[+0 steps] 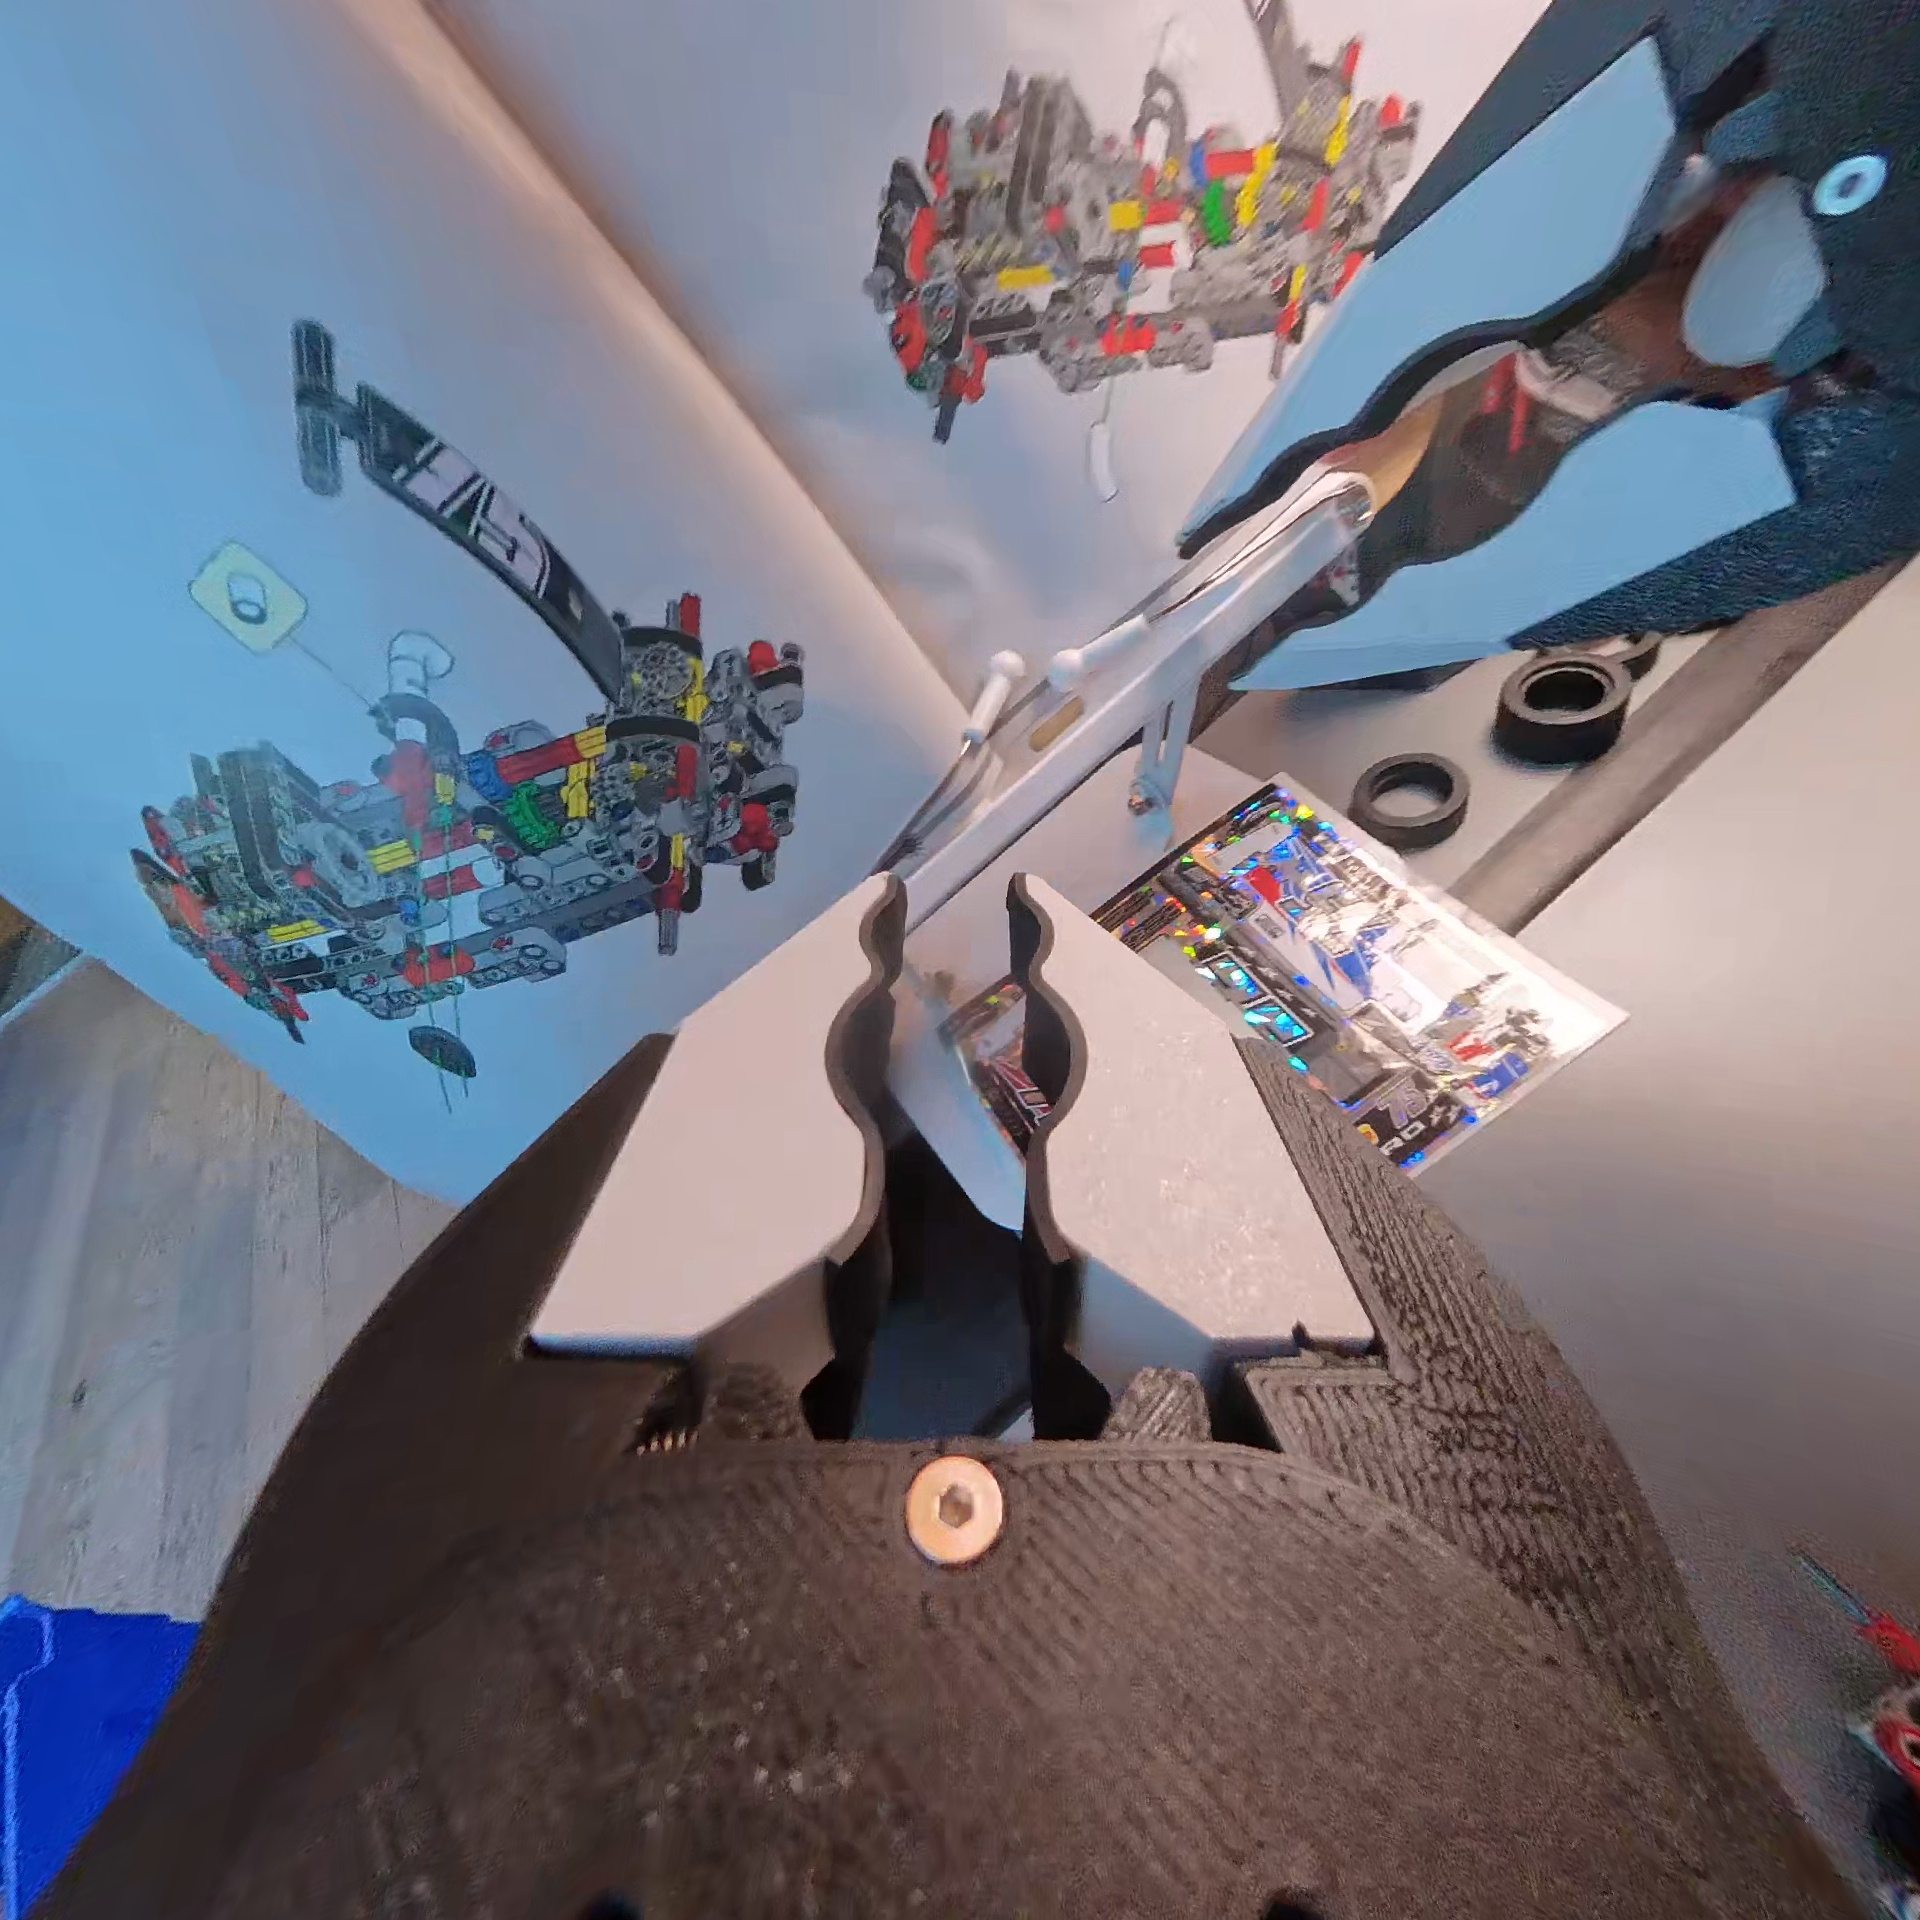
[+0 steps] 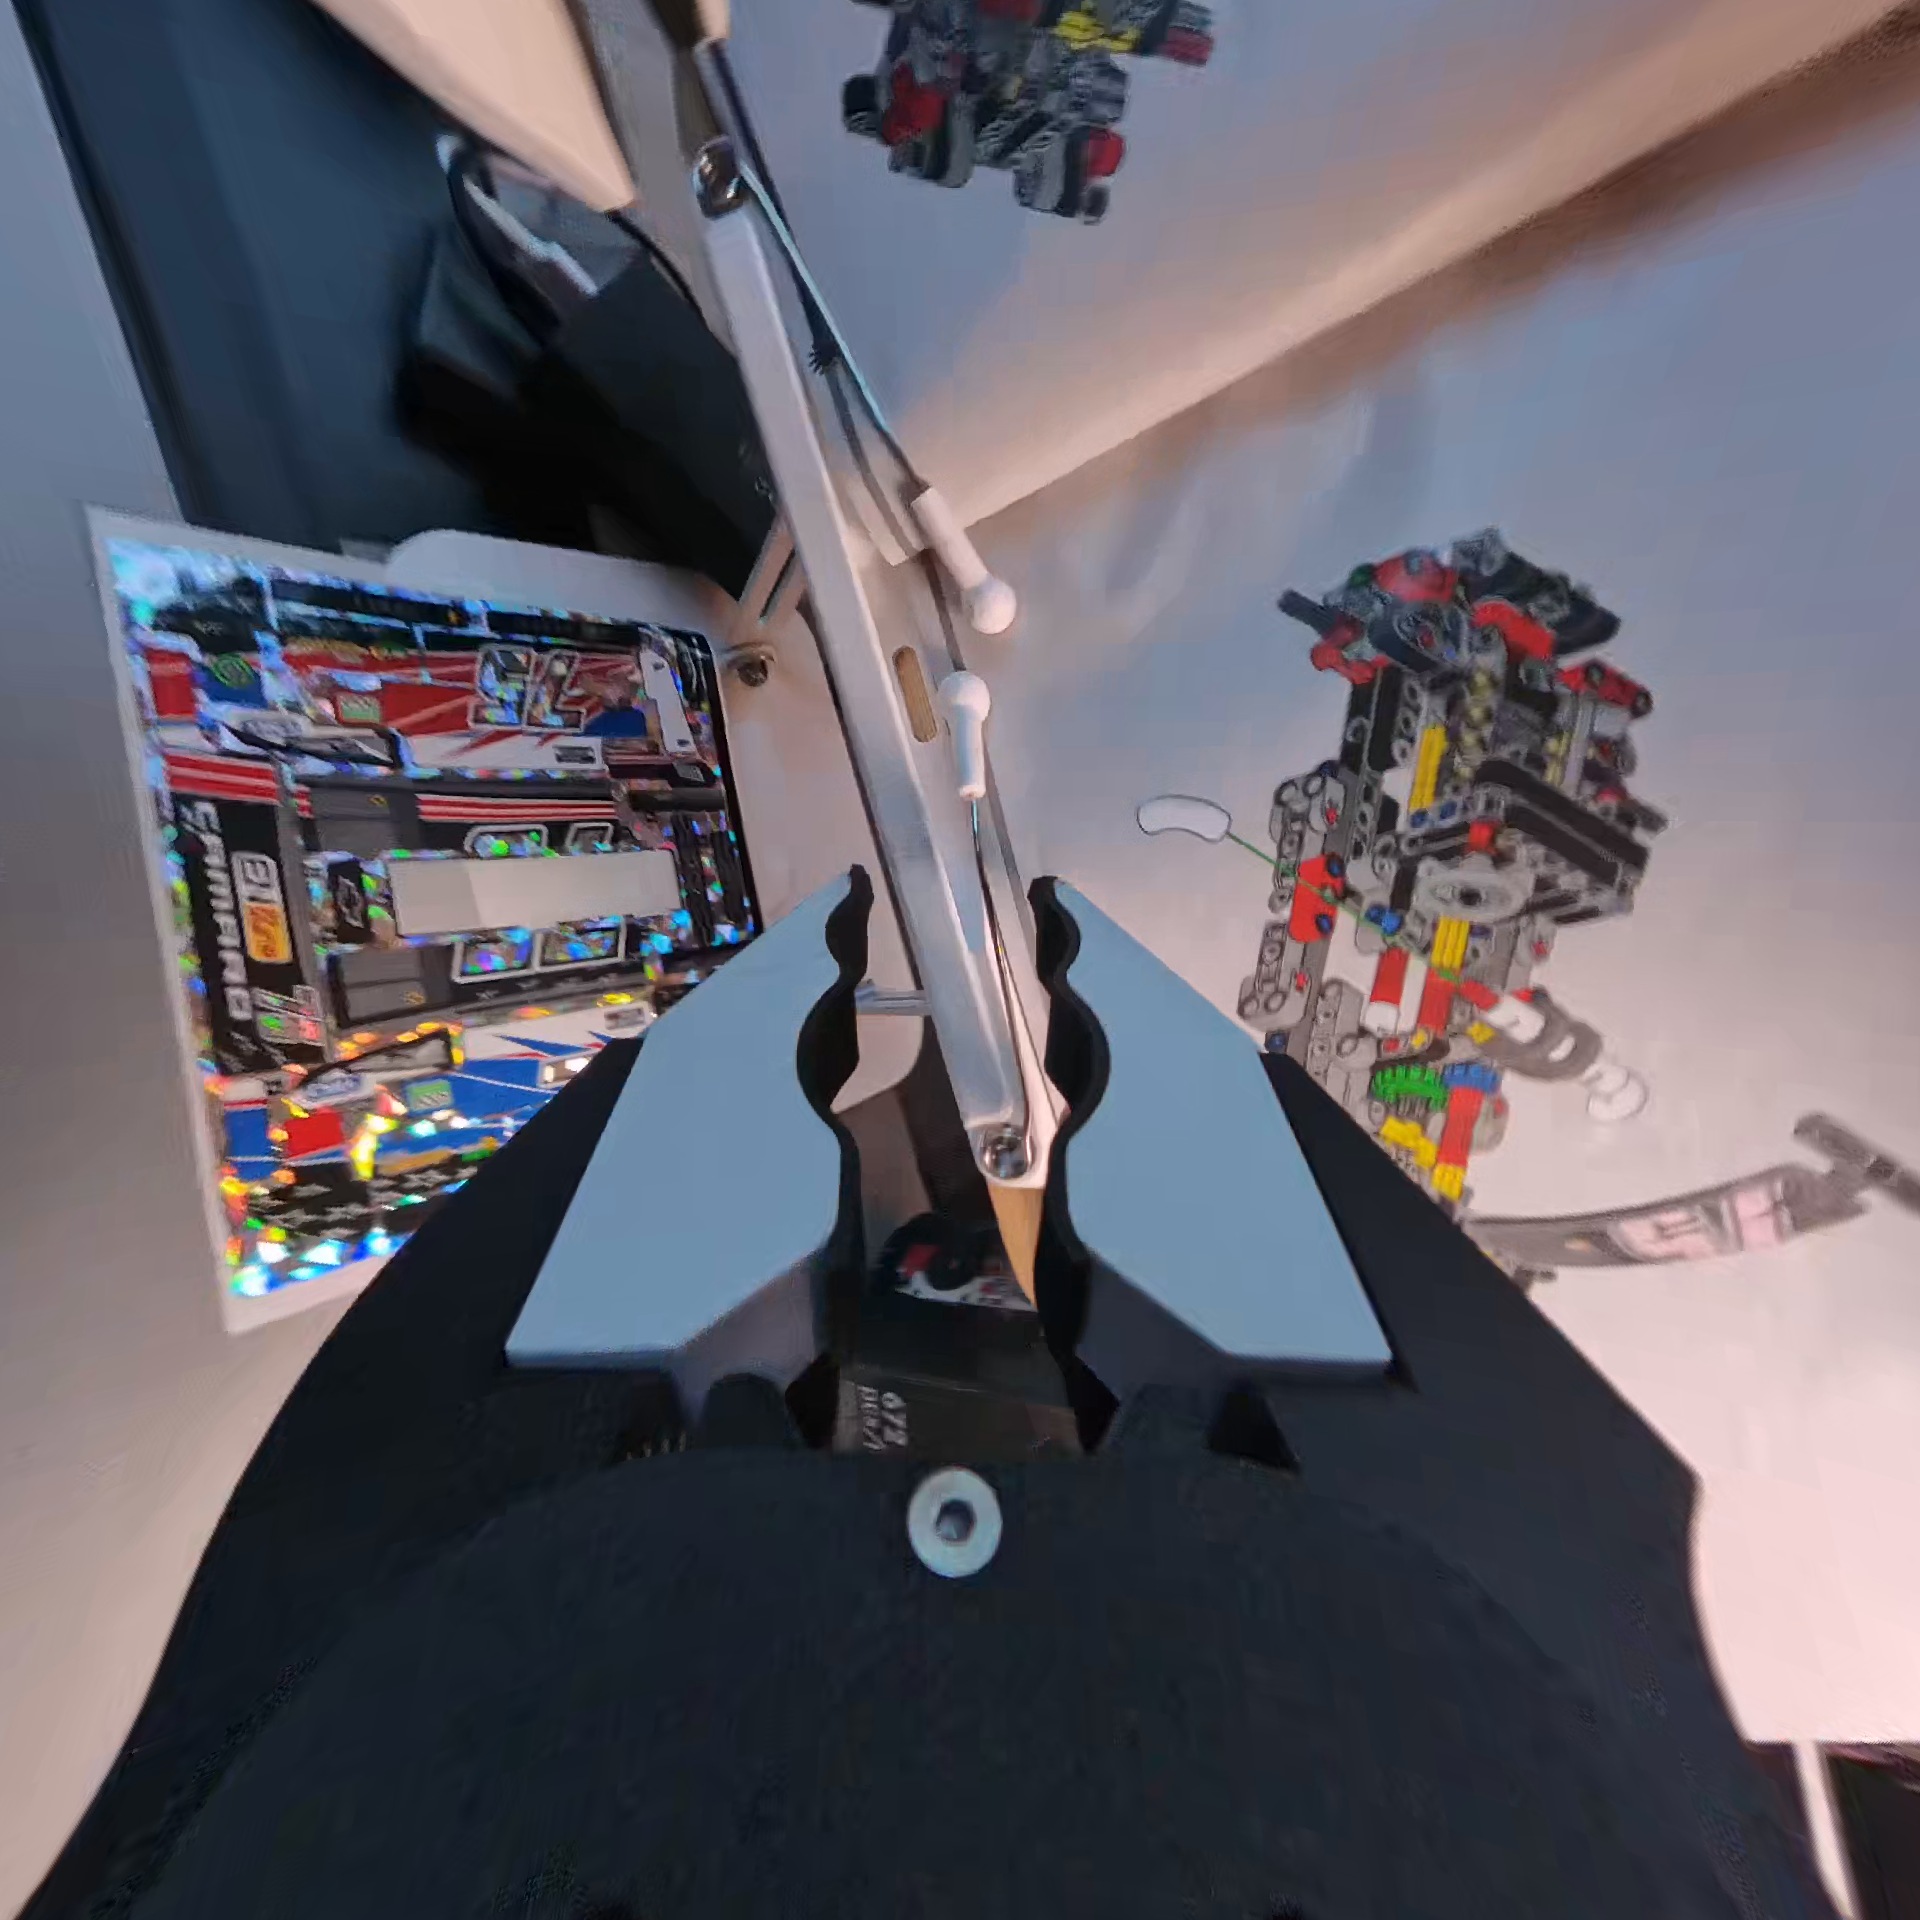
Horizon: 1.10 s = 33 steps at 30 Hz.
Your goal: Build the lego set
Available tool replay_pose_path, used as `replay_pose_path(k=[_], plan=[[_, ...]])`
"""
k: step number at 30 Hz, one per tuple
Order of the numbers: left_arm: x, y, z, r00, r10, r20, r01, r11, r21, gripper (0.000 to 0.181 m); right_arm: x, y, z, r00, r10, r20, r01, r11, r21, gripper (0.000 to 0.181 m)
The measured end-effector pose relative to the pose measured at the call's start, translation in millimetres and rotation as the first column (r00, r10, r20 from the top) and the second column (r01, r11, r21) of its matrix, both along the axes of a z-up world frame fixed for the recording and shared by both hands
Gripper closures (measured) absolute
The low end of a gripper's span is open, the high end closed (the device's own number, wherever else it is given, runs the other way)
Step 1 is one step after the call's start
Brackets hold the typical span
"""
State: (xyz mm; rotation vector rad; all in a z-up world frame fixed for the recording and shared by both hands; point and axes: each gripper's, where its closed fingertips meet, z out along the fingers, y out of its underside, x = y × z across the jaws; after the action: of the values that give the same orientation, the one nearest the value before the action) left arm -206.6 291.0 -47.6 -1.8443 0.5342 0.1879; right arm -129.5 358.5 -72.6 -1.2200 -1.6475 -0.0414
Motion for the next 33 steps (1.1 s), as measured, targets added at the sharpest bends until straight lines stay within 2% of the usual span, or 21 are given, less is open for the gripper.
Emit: replay_pose_path(k=[2,4,10,12,16,23,25,28,33], plan=[[-11,5,-8,0.998,0.024,0.052,-0.024,1.000,-0.009,0.164,-6,4,-6,0.993,0.002,0.117,-0.020,0.988,0.151,0.151],[-19,5,-17,0.991,0.045,0.128,-0.045,0.999,-0.007,0.165,-11,5,-7,0.985,-0.007,0.175,-0.037,0.969,0.244,0.155],[-31,1,-92,0.993,0.031,0.114,-0.010,0.983,-0.182,0.154,-15,5,-8,0.971,-0.042,0.234,-0.038,0.943,0.329,0.166],[-28,2,-101,0.992,0.007,0.125,0.016,0.984,-0.179,0.153,-15,4,-10,0.971,-0.032,0.237,-0.048,0.945,0.325,0.171],[-27,16,-98,0.979,0.014,0.204,0.007,0.995,-0.102,0.152,-15,4,-10,0.983,-0.008,0.186,-0.052,0.947,0.317,0.171],[-38,75,-100,0.949,0.114,0.293,-0.123,0.992,0.013,0.143,-15,4,-10,0.985,0.030,0.170,-0.082,0.947,0.312,0.171],[-38,86,-95,0.953,0.112,0.281,-0.141,0.987,0.084,0.147,-16,4,-9,0.986,0.037,0.160,-0.086,0.947,0.309,0.171],[-43,94,-82,0.956,0.160,0.247,-0.207,0.962,0.178,0.173,-16,4,-9,0.989,0.038,0.145,-0.081,0.949,0.306,0.171],[-43,92,-82,0.950,0.187,0.251,-0.227,0.963,0.144,0.174,-15,2,-9,0.990,0.025,0.141,-0.066,0.955,0.290,0.171]])
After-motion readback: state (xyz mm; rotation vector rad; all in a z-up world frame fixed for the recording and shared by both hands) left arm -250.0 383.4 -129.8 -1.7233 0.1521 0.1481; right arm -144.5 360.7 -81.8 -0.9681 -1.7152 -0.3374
